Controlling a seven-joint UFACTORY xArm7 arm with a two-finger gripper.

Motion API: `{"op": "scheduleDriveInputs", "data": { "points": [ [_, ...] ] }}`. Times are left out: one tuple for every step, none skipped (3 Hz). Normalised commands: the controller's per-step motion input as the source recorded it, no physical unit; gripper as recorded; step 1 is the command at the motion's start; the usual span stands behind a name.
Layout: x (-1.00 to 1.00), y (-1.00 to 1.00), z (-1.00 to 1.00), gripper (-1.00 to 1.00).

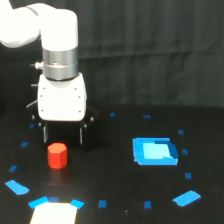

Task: Pick up the red object from the table

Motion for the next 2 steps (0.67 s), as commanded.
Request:
{"op": "scheduleDriveInputs", "data": {
  "points": [
    [-0.13, -0.83, -0.50, 0.81],
    [-0.10, -0.13, -0.20, -0.41]
  ]
}}
